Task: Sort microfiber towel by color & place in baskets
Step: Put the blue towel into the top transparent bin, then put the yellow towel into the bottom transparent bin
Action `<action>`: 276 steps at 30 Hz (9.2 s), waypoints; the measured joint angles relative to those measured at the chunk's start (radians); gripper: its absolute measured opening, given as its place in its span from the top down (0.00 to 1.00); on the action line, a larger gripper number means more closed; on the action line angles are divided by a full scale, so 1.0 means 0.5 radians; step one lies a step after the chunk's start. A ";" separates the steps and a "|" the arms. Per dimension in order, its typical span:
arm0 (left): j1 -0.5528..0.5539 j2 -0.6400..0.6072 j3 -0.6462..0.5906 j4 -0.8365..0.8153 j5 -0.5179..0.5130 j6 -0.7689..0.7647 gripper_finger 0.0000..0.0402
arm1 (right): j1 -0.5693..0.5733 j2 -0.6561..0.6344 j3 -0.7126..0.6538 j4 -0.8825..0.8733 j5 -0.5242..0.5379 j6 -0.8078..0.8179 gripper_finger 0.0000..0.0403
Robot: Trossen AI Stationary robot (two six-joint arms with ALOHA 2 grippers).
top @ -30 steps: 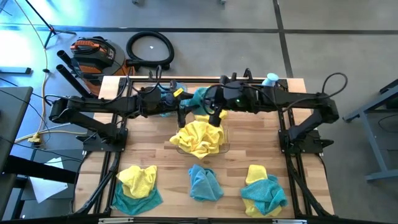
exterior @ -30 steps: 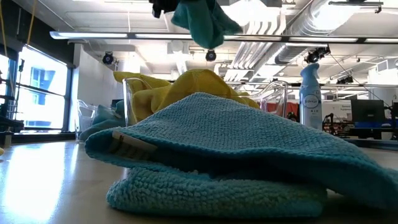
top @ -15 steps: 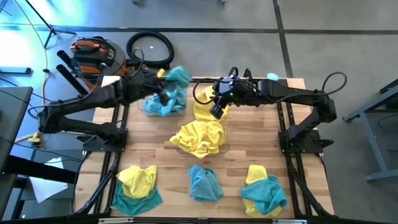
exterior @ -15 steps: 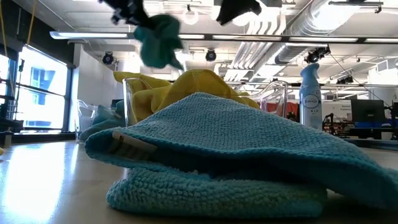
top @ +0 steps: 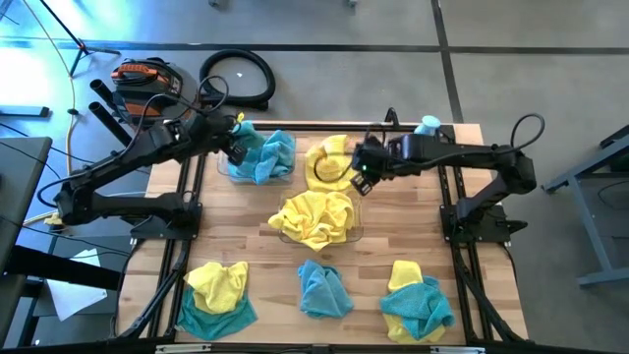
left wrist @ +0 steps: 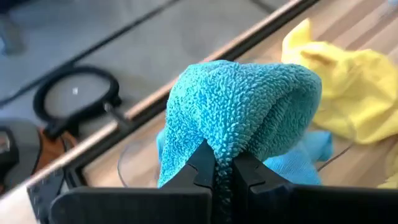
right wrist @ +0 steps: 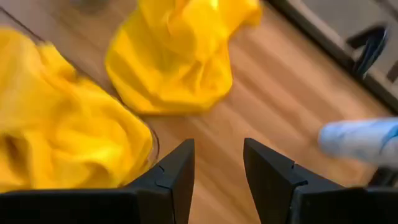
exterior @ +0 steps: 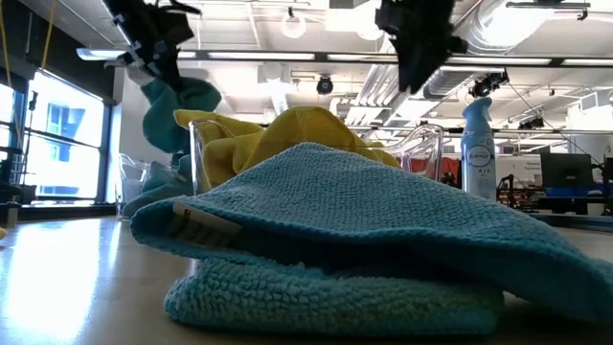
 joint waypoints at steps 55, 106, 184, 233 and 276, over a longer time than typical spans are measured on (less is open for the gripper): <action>0.299 0.601 0.118 0.010 0.443 -0.413 0.62 | 0.406 -0.519 -0.968 0.641 -0.005 0.841 0.67; -0.213 0.196 0.036 -0.045 0.246 -0.795 0.62 | 0.401 -0.519 -0.968 0.672 0.093 0.560 0.67; -1.765 0.204 0.034 -0.404 -0.032 -0.873 0.62 | 0.260 -0.420 -0.118 0.468 -0.036 -0.031 0.99; -1.644 0.204 0.034 -0.386 0.074 -0.656 0.62 | 0.560 0.486 -0.118 0.596 -0.613 0.550 0.83; -1.644 0.203 -0.066 -0.273 0.103 -0.603 0.62 | 0.440 0.785 -0.116 0.608 -0.529 -0.057 0.55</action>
